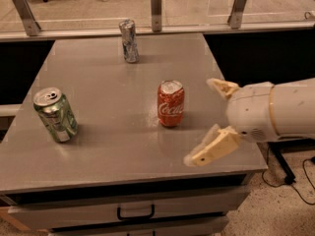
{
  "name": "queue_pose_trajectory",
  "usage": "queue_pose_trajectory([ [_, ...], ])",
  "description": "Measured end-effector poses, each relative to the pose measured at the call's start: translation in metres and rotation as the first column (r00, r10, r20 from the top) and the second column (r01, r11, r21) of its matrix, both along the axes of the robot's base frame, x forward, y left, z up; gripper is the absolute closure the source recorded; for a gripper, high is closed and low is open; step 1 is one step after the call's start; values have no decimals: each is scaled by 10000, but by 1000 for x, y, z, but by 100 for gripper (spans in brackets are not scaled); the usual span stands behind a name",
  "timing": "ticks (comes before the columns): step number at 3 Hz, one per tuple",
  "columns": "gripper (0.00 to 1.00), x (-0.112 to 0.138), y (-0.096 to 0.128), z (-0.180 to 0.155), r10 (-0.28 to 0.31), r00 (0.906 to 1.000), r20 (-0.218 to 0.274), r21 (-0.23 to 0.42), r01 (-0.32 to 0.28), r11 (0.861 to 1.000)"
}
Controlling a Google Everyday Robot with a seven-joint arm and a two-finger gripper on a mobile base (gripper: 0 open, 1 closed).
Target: Move green can near redbull can
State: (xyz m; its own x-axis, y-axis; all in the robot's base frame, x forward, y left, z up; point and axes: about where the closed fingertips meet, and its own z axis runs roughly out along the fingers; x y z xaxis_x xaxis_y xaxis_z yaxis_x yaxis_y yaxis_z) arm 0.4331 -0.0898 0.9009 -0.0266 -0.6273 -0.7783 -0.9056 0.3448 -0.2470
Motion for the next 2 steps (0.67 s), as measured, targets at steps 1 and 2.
queue_pose_trajectory([
  [1, 0, 3, 42, 23, 403, 9977, 540, 922, -452, 9947],
  [2, 0, 1, 43, 23, 448, 9975, 544, 1041, -503, 9933],
])
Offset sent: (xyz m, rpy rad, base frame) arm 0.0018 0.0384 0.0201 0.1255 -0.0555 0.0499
